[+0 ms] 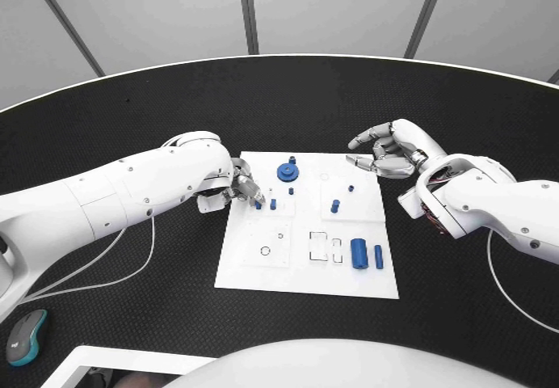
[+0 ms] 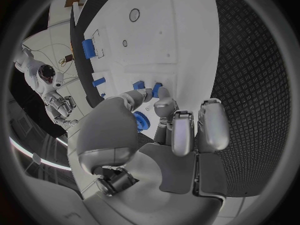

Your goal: Assemble the parts on the task board

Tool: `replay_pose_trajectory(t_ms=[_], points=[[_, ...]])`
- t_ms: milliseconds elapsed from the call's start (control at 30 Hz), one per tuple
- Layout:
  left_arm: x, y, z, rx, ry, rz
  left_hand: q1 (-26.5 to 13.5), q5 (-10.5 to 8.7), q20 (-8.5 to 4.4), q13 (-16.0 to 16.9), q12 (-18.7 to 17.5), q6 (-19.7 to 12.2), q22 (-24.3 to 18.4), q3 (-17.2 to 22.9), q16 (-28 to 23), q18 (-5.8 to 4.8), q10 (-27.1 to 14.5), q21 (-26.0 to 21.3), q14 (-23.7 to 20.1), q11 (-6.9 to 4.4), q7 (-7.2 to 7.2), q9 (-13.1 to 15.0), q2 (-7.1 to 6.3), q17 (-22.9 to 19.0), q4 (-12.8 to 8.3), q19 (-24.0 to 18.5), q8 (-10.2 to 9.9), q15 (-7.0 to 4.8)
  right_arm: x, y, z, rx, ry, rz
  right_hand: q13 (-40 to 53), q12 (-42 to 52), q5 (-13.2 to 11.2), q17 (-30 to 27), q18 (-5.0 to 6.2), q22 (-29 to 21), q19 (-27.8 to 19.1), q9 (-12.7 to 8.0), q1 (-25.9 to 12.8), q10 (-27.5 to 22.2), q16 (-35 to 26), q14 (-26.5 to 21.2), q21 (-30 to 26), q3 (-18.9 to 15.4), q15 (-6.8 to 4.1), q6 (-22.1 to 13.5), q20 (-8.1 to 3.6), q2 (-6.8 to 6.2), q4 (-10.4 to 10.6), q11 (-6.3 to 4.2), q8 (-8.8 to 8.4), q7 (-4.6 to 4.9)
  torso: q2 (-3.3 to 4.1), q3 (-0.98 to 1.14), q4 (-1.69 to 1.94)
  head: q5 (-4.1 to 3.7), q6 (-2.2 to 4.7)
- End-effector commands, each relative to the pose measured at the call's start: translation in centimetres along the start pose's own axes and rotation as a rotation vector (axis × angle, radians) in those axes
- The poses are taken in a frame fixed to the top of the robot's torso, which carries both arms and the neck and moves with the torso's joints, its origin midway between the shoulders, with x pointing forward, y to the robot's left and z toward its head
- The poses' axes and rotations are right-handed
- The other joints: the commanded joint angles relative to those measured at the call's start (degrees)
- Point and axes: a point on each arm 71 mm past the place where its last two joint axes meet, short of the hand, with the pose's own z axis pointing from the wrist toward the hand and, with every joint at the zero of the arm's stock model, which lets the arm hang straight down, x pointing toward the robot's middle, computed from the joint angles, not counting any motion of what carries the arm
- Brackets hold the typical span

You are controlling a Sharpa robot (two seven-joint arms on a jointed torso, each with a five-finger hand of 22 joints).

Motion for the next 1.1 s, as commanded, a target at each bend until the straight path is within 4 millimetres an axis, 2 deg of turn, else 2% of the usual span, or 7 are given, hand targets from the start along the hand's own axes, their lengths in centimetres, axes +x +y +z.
replay_pose_trajectory(t_ms=[33,833,1100], points=[[0.01,0.04,-0.01,-0.001,0.001,0.001,-0.05,0.15,-0.26,0.12,0.33,-0.35,0.15,2.80,0.26,-0.41,0.30,0.29,5.29,-0.10,-1.02,-0.09,-0.71,12.27,-3.07,0.36,0.36,-0.46,-0.01,-0.01,0.00,0.000,-0.001,0.000,6.78,0.15,0.24,11.12,0.63,9.44,2.98,0.01,0.23,0.13,-0.19,5.17,-0.28,0.00,-0.41,-0.11,-0.31,0.45,0.22,-0.30,0.31,-0.12,0.06,0.00,0.03,-0.02,-0.06],[-0.09,0.38,-0.04,-0.014,-0.005,-0.006,-2.38,-0.06,-0.74,0.58,0.94,0.98,1.42,-3.40,0.28,-0.69,0.44,0.89,5.31,-0.54,-1.52,-1.44,-2.06,12.34,1.41,0.97,1.07,-0.92,-0.11,-0.02,-0.09,0.001,-0.006,0.000,6.69,0.05,0.25,11.03,0.65,9.37,2.95,0.00,0.17,0.05,-0.25,5.14,-0.39,-0.04,-0.41,-0.16,-0.31,0.43,0.32,-0.28,0.31,-0.11,0.01,0.02,0.01,0.04,-0.19],[-0.21,0.51,-0.05,-0.015,-0.017,-0.017,-3.40,-0.38,-0.73,0.53,1.06,1.11,1.75,-8.60,0.28,-0.75,0.34,1.01,5.31,-0.45,-1.41,-2.10,-2.16,12.35,4.78,1.10,1.46,-0.88,-0.14,-0.04,-0.10,0.001,-0.008,0.000,6.64,-0.01,0.25,10.94,0.68,9.29,2.91,-0.01,0.15,0.00,-0.30,5.12,-0.50,-0.06,-0.40,-0.19,-0.31,0.40,0.34,-0.28,0.30,-0.10,0.02,0.03,0.04,0.01,-0.12]])
